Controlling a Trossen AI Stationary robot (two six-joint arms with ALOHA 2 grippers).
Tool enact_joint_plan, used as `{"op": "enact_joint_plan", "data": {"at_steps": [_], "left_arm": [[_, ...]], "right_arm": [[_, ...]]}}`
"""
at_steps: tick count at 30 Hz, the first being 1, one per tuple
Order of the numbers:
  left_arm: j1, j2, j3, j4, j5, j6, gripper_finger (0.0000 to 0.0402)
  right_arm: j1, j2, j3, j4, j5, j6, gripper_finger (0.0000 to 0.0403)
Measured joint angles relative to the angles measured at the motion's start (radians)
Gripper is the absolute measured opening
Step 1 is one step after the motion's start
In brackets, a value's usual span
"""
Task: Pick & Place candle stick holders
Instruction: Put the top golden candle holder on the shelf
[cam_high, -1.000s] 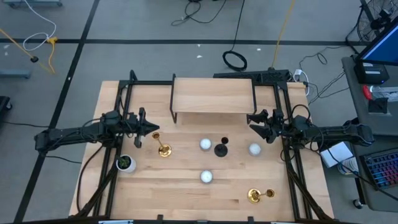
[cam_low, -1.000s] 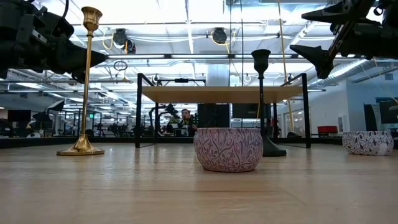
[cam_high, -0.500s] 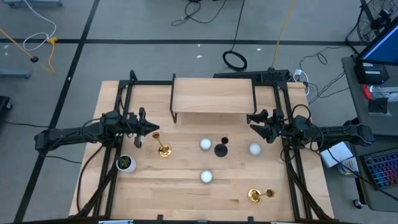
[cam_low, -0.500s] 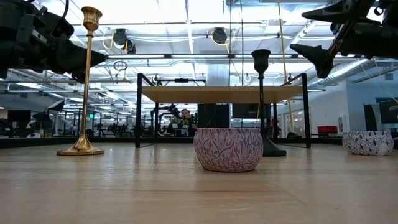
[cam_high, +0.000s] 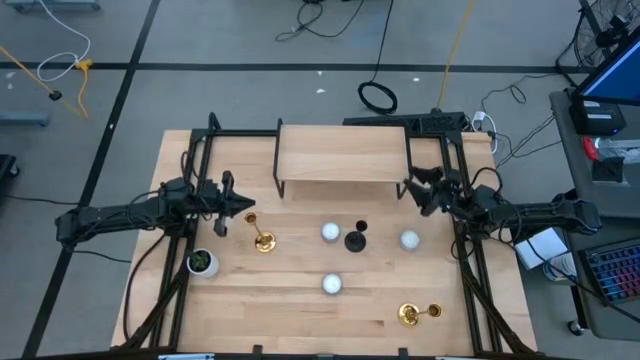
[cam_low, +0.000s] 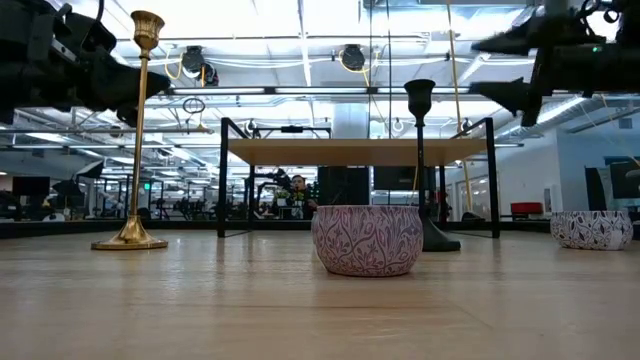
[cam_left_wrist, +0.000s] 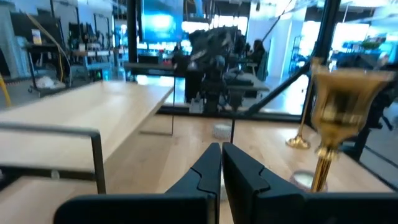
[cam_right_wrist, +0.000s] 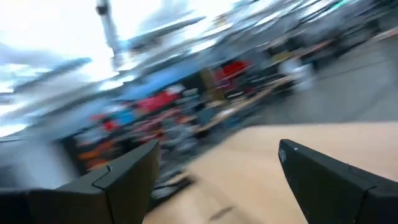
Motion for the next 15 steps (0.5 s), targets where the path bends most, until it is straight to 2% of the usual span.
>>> {"op": "enact_joint_plan", "data": {"at_steps": [6,9,15], "left_arm": [[0.0,0.0,0.0,0.017,0.002,-0.131,0.0019],[0.0,0.005,0.0,0.014,0.0,-0.144,0.0019],[-0.002,0.009,0.0,0.014,0.0,-0.139,0.0024]], "right_arm": [[0.0,0.0,0.0,-0.027,0.212,-0.062,0.0325],[-0.001,0.0,0.0,-0.029,0.296,-0.07,0.0325],[0.0,0.0,0.0,-0.03,0.336,-0.069,0.0325]]}}
